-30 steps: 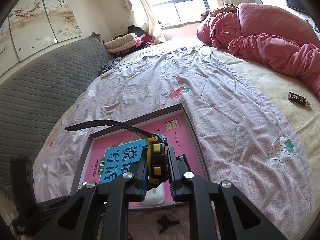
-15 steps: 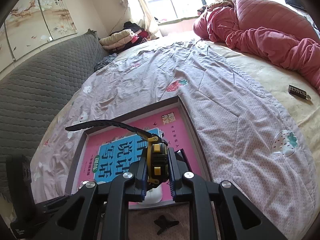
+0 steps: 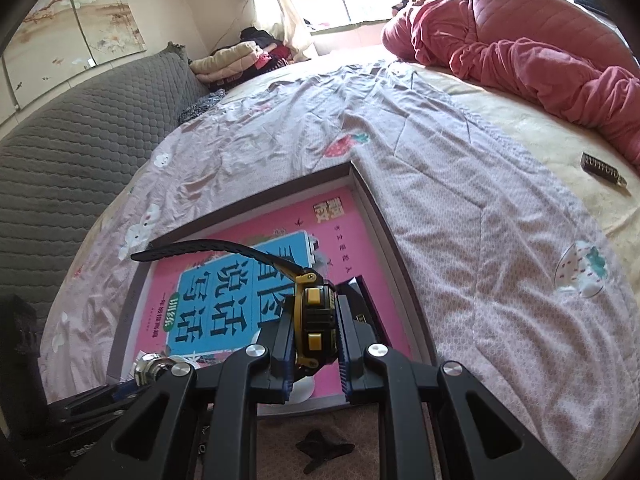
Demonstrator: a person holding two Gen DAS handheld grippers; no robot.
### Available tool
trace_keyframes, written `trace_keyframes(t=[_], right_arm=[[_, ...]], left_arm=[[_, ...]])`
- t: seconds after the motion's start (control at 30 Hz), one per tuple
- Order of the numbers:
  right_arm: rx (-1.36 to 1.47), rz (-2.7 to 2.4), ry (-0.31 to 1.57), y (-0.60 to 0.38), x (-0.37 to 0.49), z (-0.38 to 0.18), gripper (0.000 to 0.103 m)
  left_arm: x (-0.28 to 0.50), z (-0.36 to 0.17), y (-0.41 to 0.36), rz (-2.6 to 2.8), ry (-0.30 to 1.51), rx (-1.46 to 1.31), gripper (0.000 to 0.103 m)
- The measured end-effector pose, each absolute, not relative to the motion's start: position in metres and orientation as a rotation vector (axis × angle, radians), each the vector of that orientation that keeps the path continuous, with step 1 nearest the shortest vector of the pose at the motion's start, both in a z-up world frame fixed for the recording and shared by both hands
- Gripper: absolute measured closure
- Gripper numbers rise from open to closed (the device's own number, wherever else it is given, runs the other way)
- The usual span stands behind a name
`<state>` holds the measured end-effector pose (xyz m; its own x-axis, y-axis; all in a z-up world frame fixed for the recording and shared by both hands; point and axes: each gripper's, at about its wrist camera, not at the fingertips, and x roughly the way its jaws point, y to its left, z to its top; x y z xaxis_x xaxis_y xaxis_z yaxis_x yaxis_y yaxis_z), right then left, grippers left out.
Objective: Organize rigid objects
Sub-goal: 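Carry the metal fitting over the tray with the left tool while the right tool carries the tape measure, then lower the tape measure into the tray and open the right tool while the left tool lowers the fitting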
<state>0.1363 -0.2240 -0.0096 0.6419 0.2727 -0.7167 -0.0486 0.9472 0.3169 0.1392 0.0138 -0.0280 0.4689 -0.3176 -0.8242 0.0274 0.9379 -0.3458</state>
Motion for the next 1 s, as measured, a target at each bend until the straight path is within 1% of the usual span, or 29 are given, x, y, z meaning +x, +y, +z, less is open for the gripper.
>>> trace_keyframes(t=[0.47, 1.0], right_arm=[[0.23, 0.156, 0.911, -0.217, 0.14, -0.022, 0.085], [0.166, 0.15, 0.969, -0.206, 0.15, -0.024, 0.085]], left_arm=[[0.14, -0.028, 0.01, -0.206, 1.059, -0.256, 0.069], [0.142, -0.029, 0.012, -0.202, 1.059, -0.28, 0.069]])
